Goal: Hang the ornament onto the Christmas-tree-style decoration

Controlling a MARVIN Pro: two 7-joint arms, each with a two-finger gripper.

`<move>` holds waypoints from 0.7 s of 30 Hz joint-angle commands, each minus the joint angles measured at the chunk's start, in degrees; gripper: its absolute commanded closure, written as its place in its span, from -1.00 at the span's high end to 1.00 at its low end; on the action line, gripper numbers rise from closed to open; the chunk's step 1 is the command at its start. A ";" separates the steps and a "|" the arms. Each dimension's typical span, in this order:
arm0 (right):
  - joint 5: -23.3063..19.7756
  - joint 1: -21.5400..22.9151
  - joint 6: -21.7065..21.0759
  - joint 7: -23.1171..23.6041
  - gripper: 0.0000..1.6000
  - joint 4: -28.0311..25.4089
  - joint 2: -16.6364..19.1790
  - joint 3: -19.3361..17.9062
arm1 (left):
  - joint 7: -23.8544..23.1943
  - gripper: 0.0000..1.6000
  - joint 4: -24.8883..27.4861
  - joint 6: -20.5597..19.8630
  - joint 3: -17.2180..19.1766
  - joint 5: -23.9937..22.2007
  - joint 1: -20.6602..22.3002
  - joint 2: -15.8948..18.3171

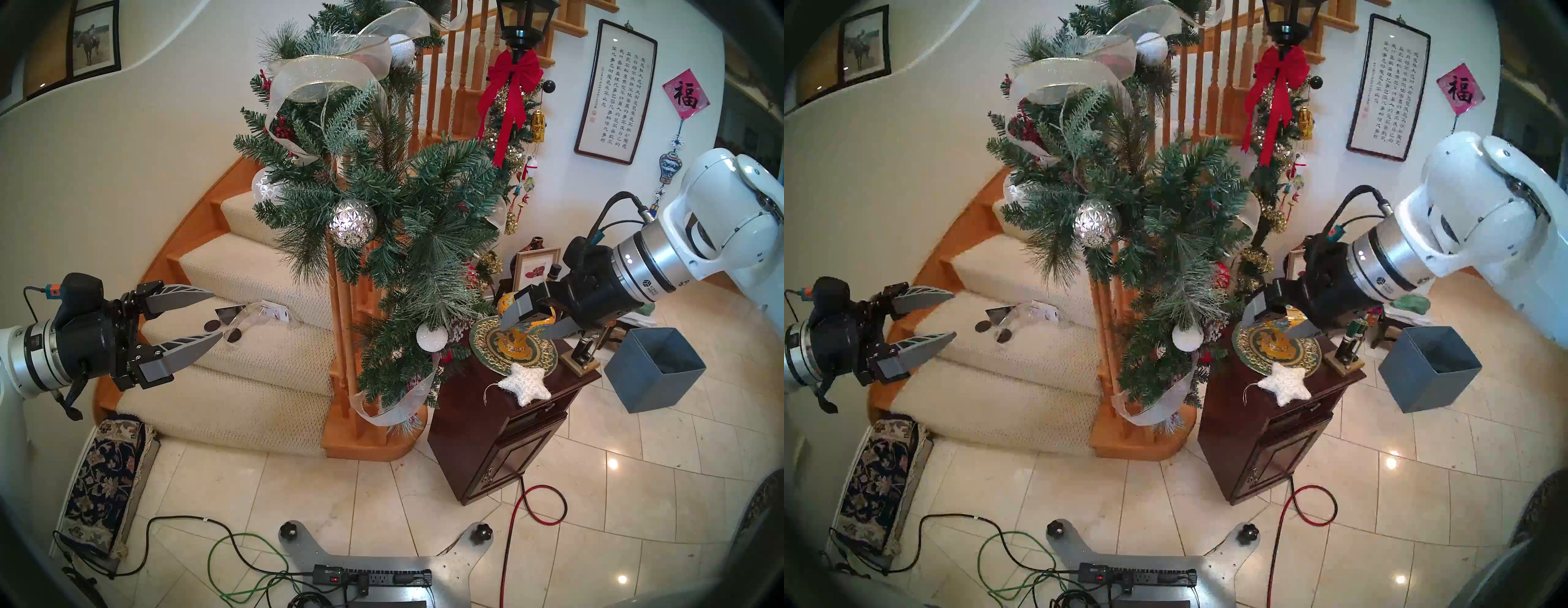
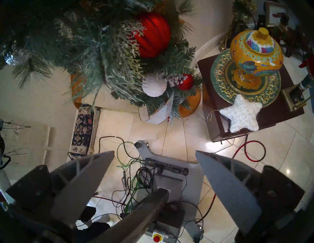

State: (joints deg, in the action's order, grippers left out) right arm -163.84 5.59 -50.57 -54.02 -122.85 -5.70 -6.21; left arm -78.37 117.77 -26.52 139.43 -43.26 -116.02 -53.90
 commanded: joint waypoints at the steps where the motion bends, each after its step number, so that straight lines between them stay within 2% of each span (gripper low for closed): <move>1: -1.02 -0.92 0.36 -1.73 1.00 0.18 -0.03 0.15 | 0.00 1.00 0.15 0.01 0.02 -0.08 0.03 -0.09; 12: -0.23 -3.27 1.76 -1.10 1.00 -0.87 -0.03 1.79 | 0.00 1.00 0.15 0.01 0.02 -0.08 0.03 -0.09; 21: 2.69 -4.24 2.20 -2.15 1.00 -1.97 -0.03 2.46 | 0.01 1.00 0.15 0.01 0.02 -0.08 0.02 -0.09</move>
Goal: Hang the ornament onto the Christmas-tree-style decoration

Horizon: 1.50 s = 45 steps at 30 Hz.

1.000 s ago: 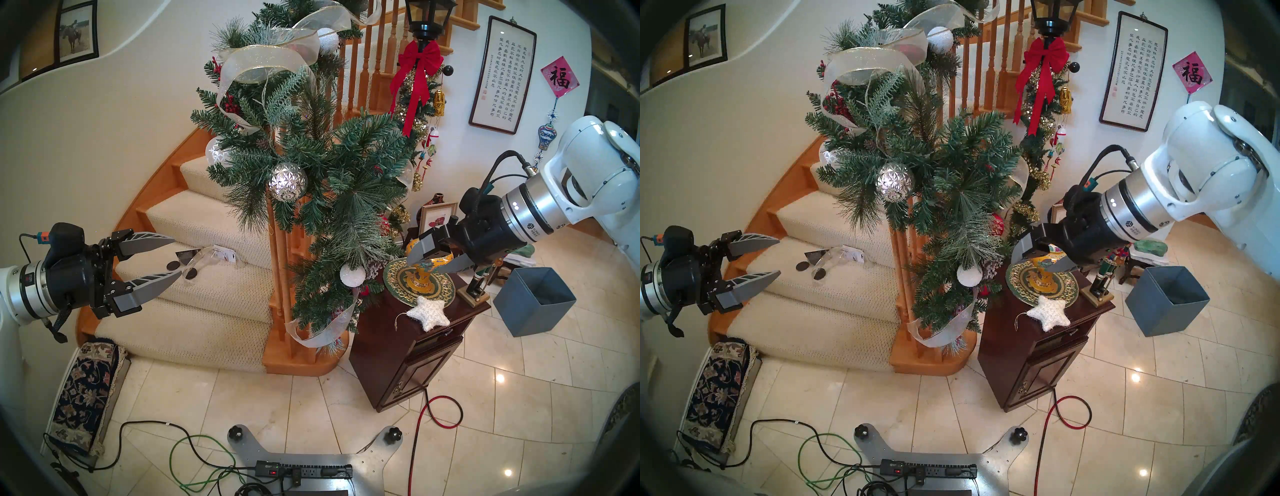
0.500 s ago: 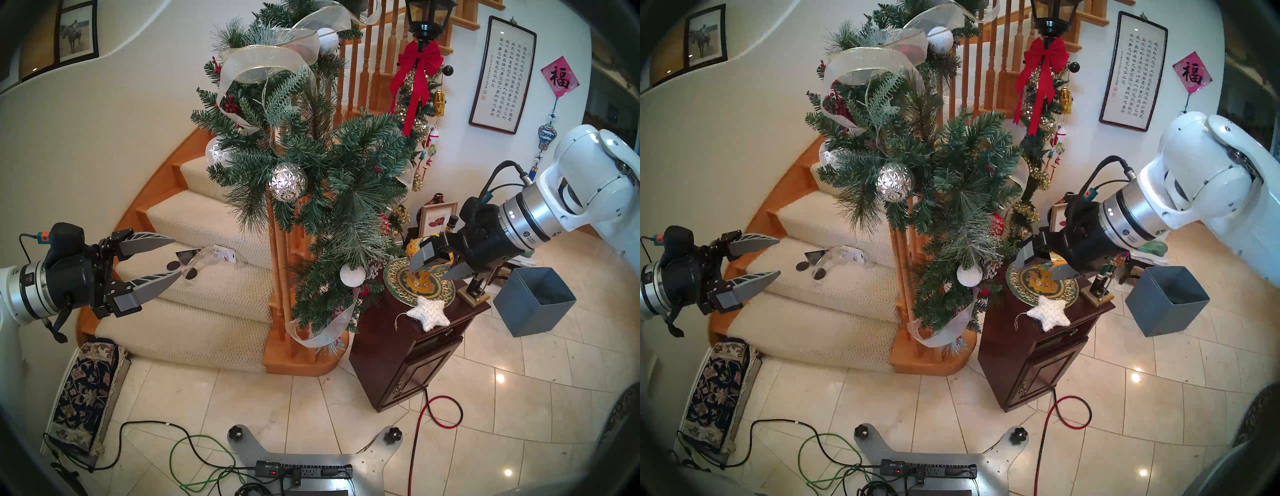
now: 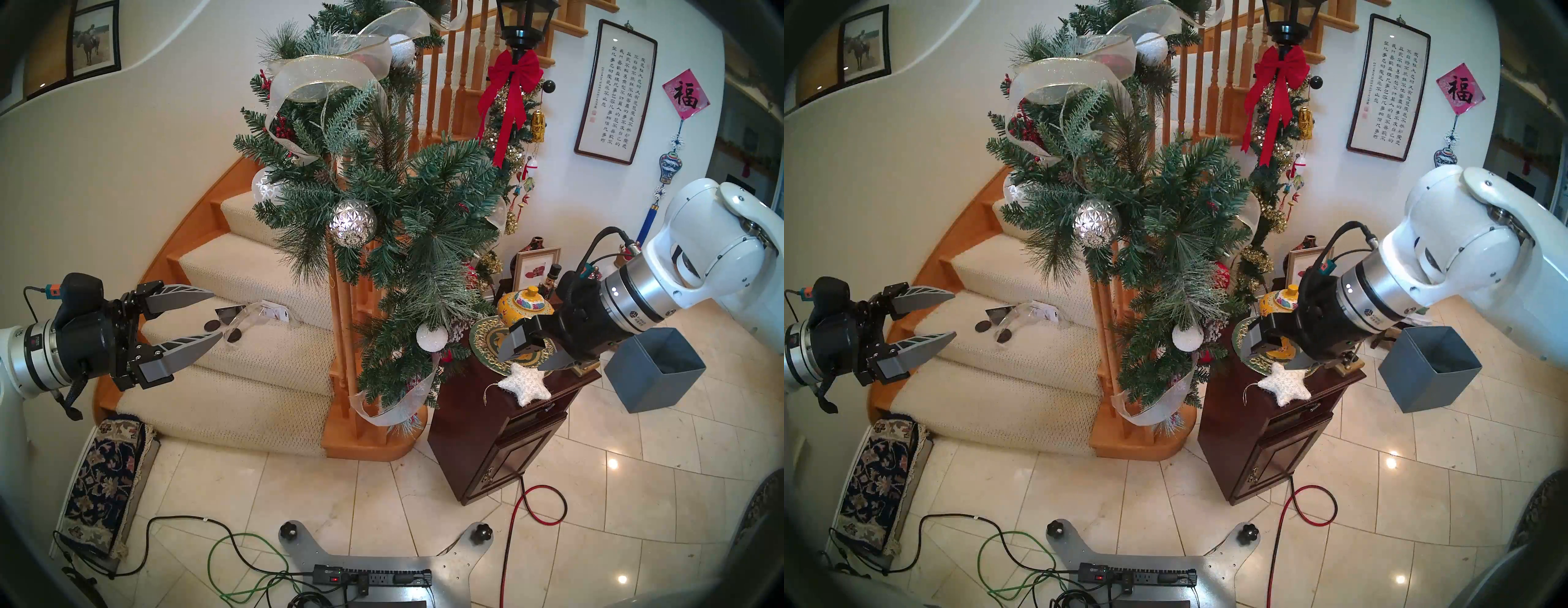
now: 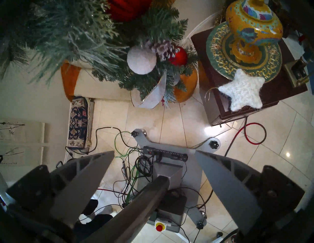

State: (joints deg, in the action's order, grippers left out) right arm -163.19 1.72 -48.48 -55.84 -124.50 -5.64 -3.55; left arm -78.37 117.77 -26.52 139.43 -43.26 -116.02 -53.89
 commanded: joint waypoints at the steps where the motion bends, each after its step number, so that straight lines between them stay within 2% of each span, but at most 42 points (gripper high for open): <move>1: 2.44 -0.53 0.21 -0.40 1.00 -0.44 -0.09 -0.09 | 0.00 1.00 0.15 0.01 0.03 -0.08 0.03 -0.09; 5: 5.21 -1.53 0.74 -1.05 1.00 -1.19 -0.09 0.58 | 0.00 1.00 0.15 0.01 0.03 -0.08 0.03 -0.09; 12: 10.58 -3.19 1.87 1.09 1.00 -1.25 -0.09 1.74 | 0.01 1.00 0.15 0.01 0.03 -0.08 0.02 -0.09; 17: 15.80 -4.06 1.56 4.62 1.00 -0.48 -0.09 2.53 | 0.01 1.00 0.15 0.01 0.03 -0.08 0.02 -0.09; 23: 21.69 -4.83 -0.80 9.39 1.00 1.54 -0.69 3.34 | 0.01 1.00 0.16 0.01 0.03 -0.08 0.02 -0.10; 34: 24.33 -5.68 -2.79 13.58 1.00 8.24 -5.39 3.94 | 0.01 1.00 0.16 0.01 0.03 -0.08 0.02 -0.09; 40: 23.60 -5.84 -2.91 10.88 1.00 11.12 -8.10 4.36 | 0.01 1.00 0.16 0.01 0.03 -0.08 0.02 -0.09; 45: 24.21 -5.82 -3.81 10.34 1.00 12.34 -8.66 4.52 | 0.01 1.00 0.16 0.01 0.03 -0.08 0.02 -0.10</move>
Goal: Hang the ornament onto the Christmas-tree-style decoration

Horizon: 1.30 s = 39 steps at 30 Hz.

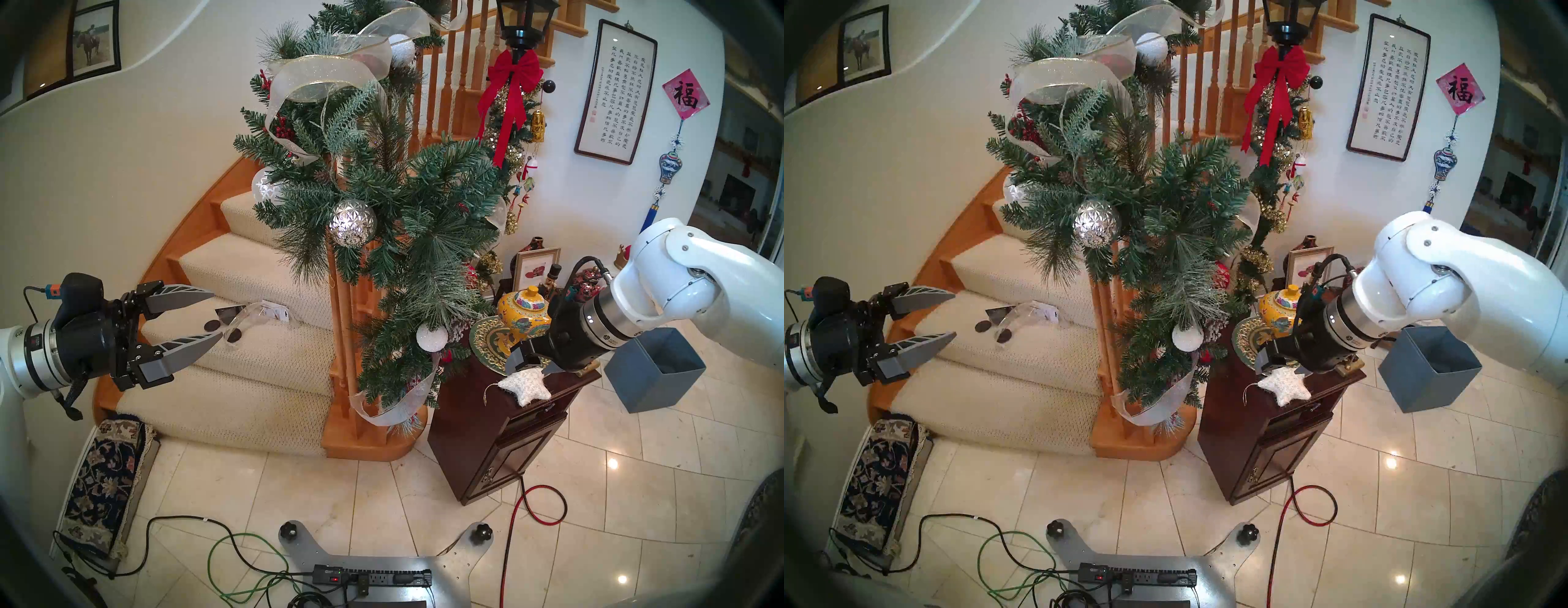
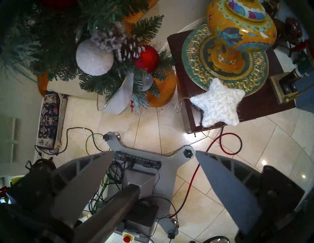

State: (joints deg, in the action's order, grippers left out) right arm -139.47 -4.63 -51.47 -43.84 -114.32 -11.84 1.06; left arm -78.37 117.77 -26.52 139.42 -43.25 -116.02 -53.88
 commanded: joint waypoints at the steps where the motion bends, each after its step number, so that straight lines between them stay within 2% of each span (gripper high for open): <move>1: 0.81 0.53 -1.10 -1.95 1.00 2.36 -2.43 -0.02 | 0.01 1.00 0.15 0.01 0.03 -0.08 0.02 -0.11; 5: 2.65 0.20 -2.25 -1.06 1.00 2.56 -1.30 0.07 | 0.01 1.00 0.15 0.01 0.04 -0.08 0.02 -0.11; 12: 3.75 0.51 -3.53 1.85 1.00 0.55 2.69 -0.38 | 0.01 1.00 0.15 0.01 0.03 -0.08 0.02 -0.10; 16: 3.04 1.35 -3.53 1.80 1.00 -0.32 3.39 -0.25 | 0.00 1.00 0.14 0.01 0.03 -0.08 0.03 -0.09; 24: 4.88 1.68 -3.53 1.90 1.00 -2.50 4.38 0.43 | 0.00 1.00 0.13 0.01 0.03 -0.07 0.03 -0.09; 39: 3.64 1.63 -3.53 0.57 1.00 -5.21 5.33 1.37 | -0.02 1.00 0.10 0.01 0.01 -0.06 0.03 -0.04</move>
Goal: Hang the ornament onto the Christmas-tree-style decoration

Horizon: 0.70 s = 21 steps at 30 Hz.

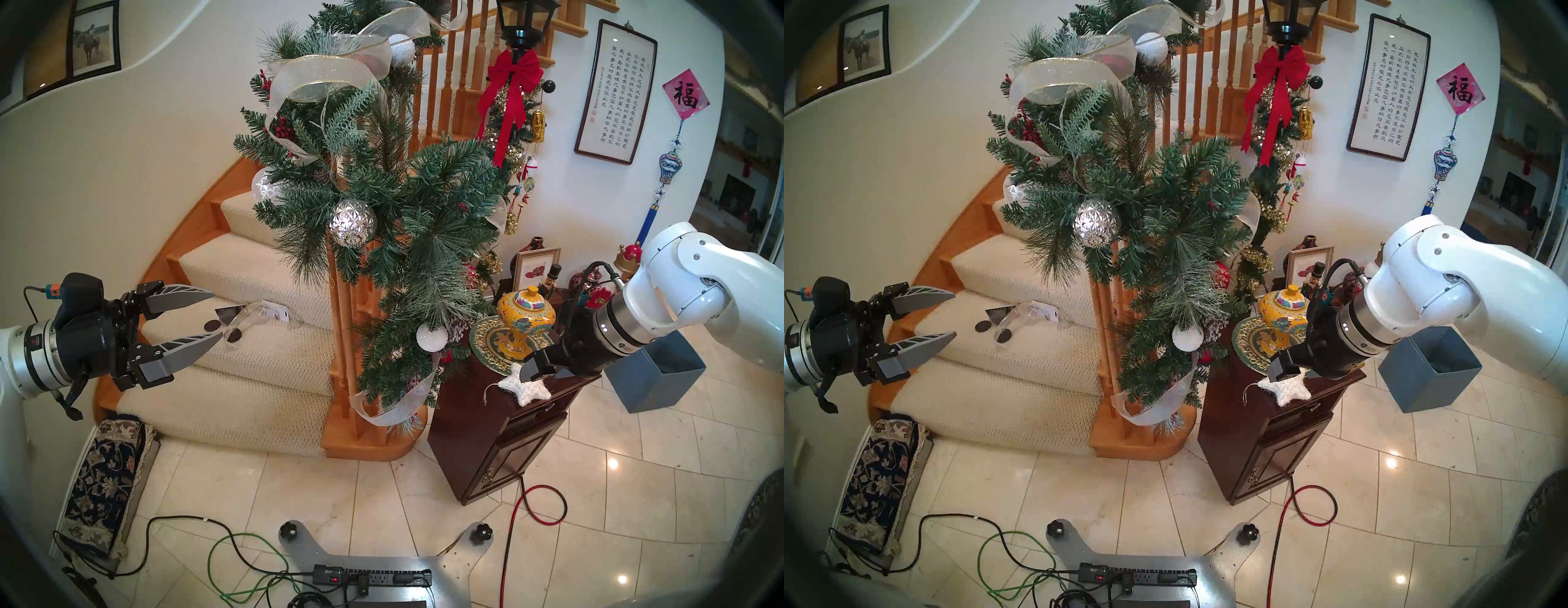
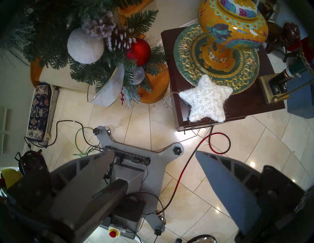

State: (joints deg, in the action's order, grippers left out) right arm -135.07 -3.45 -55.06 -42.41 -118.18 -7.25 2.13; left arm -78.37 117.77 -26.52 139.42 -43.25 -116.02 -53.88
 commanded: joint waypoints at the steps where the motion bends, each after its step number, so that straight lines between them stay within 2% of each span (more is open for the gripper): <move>1: -0.86 0.39 0.06 -1.13 1.00 -1.74 0.79 0.46 | -0.02 1.00 0.10 0.01 0.02 -0.06 0.03 -0.05; 21: -3.15 1.44 0.06 -6.17 1.00 -6.15 1.25 1.72 | -0.02 1.00 0.08 0.01 0.01 -0.05 0.03 -0.02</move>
State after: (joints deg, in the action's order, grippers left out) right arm -138.10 -3.08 -55.06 -47.34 -123.79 -6.26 4.29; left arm -78.37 117.76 -26.52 139.41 -43.24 -116.02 -53.85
